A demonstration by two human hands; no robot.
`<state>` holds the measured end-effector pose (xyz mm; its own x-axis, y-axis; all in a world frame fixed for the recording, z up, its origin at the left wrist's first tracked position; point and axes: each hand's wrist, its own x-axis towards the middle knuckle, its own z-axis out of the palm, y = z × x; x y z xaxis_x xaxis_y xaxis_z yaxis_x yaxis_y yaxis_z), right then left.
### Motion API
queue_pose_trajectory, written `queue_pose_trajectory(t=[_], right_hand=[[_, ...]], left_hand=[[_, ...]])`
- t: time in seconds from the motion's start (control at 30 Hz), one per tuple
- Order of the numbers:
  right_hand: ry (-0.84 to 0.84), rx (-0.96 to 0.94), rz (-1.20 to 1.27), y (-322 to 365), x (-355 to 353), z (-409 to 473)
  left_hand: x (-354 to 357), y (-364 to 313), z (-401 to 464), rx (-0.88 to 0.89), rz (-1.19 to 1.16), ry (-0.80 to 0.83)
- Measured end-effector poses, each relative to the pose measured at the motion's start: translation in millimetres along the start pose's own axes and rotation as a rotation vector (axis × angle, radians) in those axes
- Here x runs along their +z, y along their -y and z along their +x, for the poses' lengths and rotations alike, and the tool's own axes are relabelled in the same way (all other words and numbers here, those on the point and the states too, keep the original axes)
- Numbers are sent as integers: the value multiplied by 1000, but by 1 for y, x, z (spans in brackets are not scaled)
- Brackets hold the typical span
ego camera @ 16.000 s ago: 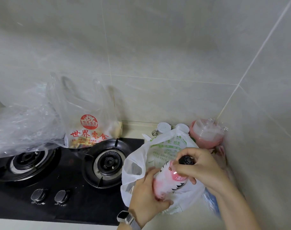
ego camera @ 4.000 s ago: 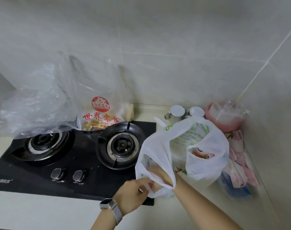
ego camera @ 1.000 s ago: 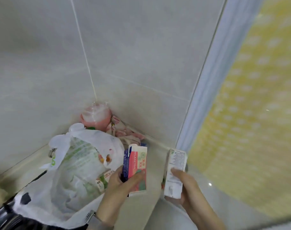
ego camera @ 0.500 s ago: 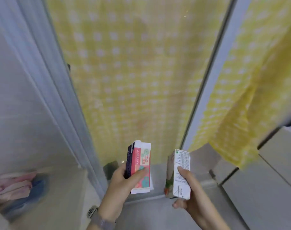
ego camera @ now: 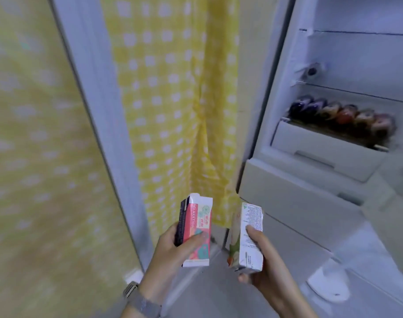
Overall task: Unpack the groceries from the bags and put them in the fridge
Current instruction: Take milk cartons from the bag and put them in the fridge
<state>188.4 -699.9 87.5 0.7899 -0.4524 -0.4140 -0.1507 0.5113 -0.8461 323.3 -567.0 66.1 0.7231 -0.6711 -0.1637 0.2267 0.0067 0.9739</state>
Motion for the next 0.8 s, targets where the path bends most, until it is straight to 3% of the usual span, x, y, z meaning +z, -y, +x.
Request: queue_pose_trajectory(t=[0.23, 0.4, 0.57, 0.8], right_hand=[[-204, -12, 158, 51, -47, 23], [-293, -117, 119, 105, -70, 58], [-372, -241, 144, 168, -92, 107], [-500, -224, 316, 239, -128, 159]], left_hand=[[76, -16, 93, -22, 56, 223], [114, -44, 166, 34, 66, 352], [151, -81, 247, 125, 94, 453], [208, -109, 340, 96, 100, 541]])
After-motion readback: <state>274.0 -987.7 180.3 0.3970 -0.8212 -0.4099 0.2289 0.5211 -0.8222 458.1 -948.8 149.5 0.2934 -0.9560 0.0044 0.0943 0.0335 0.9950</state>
